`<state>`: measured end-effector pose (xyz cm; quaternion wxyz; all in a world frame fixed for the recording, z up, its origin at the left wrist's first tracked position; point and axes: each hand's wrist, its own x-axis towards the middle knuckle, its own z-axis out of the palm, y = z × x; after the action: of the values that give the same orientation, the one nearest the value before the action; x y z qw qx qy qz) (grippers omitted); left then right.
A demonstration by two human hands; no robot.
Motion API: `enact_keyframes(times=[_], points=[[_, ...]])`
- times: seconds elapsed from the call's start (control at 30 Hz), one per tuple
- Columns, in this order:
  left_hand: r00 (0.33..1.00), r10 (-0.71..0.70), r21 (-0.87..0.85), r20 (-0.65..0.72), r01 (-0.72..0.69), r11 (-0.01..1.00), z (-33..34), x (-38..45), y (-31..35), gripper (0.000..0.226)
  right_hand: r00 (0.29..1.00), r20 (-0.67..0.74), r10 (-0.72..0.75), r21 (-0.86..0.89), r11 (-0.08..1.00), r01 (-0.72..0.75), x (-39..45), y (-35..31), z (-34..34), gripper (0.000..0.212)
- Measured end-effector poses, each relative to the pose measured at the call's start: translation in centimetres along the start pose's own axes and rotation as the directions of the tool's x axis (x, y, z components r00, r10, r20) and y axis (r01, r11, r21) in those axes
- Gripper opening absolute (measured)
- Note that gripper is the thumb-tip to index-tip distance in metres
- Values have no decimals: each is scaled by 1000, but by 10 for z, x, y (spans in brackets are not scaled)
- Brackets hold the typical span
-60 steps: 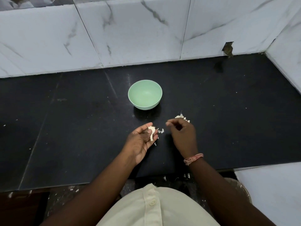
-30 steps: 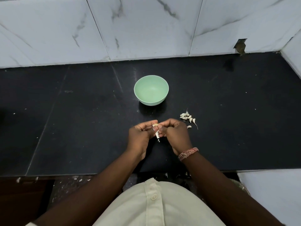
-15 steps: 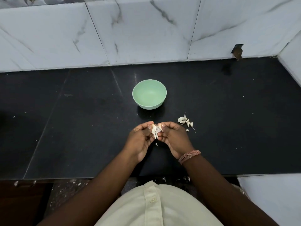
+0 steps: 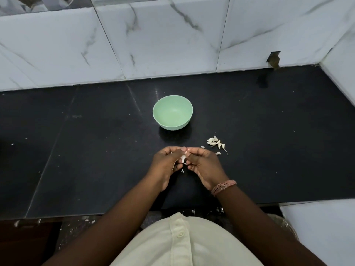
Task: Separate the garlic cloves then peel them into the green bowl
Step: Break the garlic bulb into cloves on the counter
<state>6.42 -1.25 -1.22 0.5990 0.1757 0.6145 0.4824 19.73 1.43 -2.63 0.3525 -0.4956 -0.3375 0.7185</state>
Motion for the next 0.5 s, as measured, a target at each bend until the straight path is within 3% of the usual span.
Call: enact_keyframes(times=[0.1, 0.33, 0.5], points=[[1000, -6, 12, 19, 5, 1000, 0, 0, -2, 24, 991, -44, -128, -230, 966, 115, -1, 0, -1, 12], [985, -137, -196, 109, 156, 968, 0, -4, 3, 7, 956, -40, -292, -426, 870, 248, -3, -4, -3, 13], [973, -184, -194, 141, 210, 958, -4, -3, 4, 18, 931, 102, -349, -619, 711, 335, -2, -2, -5, 25]])
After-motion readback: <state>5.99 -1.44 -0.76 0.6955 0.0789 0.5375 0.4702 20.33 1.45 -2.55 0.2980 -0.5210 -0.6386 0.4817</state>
